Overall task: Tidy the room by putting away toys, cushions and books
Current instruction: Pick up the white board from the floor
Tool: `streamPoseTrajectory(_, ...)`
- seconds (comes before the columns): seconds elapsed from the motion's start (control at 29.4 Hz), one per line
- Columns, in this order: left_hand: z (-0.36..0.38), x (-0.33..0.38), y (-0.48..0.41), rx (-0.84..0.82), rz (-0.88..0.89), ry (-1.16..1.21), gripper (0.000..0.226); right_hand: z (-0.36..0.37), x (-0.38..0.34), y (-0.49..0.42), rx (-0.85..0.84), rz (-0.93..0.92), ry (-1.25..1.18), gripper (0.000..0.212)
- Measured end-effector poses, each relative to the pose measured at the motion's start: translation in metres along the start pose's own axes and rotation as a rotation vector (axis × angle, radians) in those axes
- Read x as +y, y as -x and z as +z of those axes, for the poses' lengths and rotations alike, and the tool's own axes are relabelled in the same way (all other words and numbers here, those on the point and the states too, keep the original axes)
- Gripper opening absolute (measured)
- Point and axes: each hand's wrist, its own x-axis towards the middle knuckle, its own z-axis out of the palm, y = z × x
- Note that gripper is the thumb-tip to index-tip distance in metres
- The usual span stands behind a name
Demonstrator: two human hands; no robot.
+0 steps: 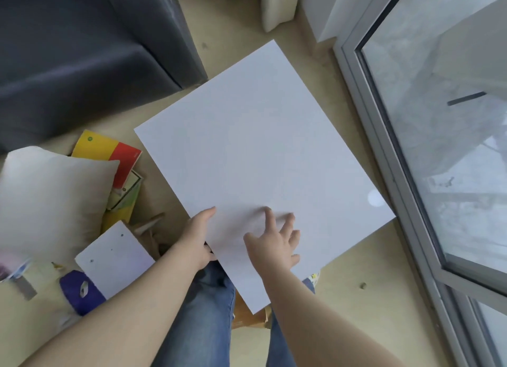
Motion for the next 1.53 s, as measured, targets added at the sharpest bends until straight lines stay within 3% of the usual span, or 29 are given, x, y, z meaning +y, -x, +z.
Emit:
streamPoseTrajectory(0.31, 0.03, 0.009, -0.002, 0.017, -0.016, 0.159, 0.019, -0.014, 0.01, -0.023, 0.008, -0.171, 0.187, 0.08)
streamPoseTrajectory(0.88, 0.133, 0.125, -0.018, -0.324, 0.103, 0.071, 0.036, -0.144, -0.055, -0.131, 0.145, -0.221, 0.205, 0.081)
streamPoseTrajectory(1.05, 0.156, 0.169, -0.024, -0.158, 0.218, -0.239, 0.045, -0.152, -0.059, -0.135, 0.253, -0.351, 0.32, 0.082)
streamPoseTrajectory(1.22, 0.168, 0.183, -0.025, -0.097, 0.331, -0.155, 0.034, -0.13, -0.045, -0.132, 0.201, -0.35, 0.423, 0.103)
streamPoseTrajectory(1.53, 0.167, 0.169, -0.049, -0.128, 0.379, -0.087, 0.031, -0.145, -0.034, -0.141, 0.216, -0.405, 0.544, 0.106)
